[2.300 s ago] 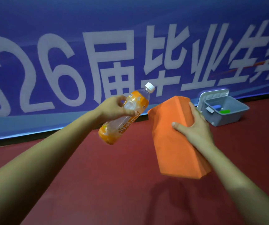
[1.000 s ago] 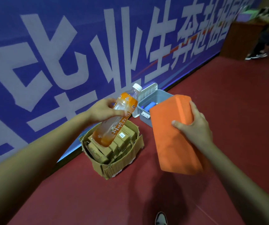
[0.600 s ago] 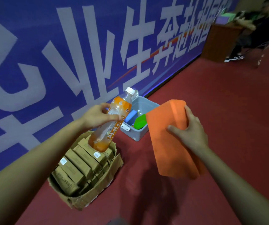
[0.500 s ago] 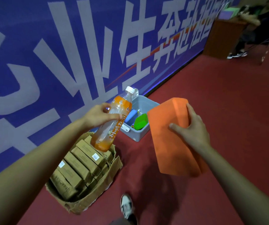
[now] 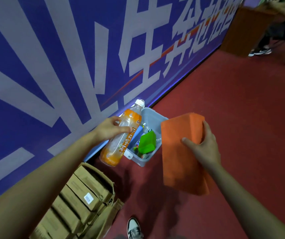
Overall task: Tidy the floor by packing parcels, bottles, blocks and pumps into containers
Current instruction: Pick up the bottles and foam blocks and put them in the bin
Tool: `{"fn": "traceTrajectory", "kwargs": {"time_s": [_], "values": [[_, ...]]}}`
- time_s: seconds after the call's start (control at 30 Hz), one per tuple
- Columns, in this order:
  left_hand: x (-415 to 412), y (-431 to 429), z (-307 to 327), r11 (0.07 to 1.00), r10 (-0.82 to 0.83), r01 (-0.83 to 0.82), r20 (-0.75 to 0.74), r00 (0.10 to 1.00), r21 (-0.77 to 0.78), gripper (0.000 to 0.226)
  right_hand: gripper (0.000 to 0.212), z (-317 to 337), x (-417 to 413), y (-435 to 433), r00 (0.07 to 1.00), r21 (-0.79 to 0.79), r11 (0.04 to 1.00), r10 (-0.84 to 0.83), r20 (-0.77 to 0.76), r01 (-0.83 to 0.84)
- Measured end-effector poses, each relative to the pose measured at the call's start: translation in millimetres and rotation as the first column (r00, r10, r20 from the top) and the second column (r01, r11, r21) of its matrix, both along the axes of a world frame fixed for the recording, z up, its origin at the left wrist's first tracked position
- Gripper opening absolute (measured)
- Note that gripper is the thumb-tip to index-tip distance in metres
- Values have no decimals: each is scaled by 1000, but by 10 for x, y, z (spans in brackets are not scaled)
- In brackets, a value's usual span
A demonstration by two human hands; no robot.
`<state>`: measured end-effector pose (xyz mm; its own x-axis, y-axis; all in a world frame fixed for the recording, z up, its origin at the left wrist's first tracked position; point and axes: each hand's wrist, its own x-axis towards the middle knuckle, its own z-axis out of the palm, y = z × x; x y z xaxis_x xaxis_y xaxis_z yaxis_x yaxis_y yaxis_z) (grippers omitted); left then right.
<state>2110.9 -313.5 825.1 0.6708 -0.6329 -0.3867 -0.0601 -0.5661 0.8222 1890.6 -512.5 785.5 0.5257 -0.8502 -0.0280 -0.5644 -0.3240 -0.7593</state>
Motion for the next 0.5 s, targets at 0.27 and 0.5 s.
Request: {"fn": "traceTrajectory", "kwargs": {"time_s": [0.27, 0.5], "values": [[794, -637, -565, 995, 64, -56, -101, 993, 88, 40, 98, -452, 948, -809, 998, 39, 999, 22, -53, -20], [1442, -1415, -1287, 940, 234, -196, -109, 966, 279, 73, 106, -1023, 1952, -1872, 965, 37, 974, 224, -135, -222]]}}
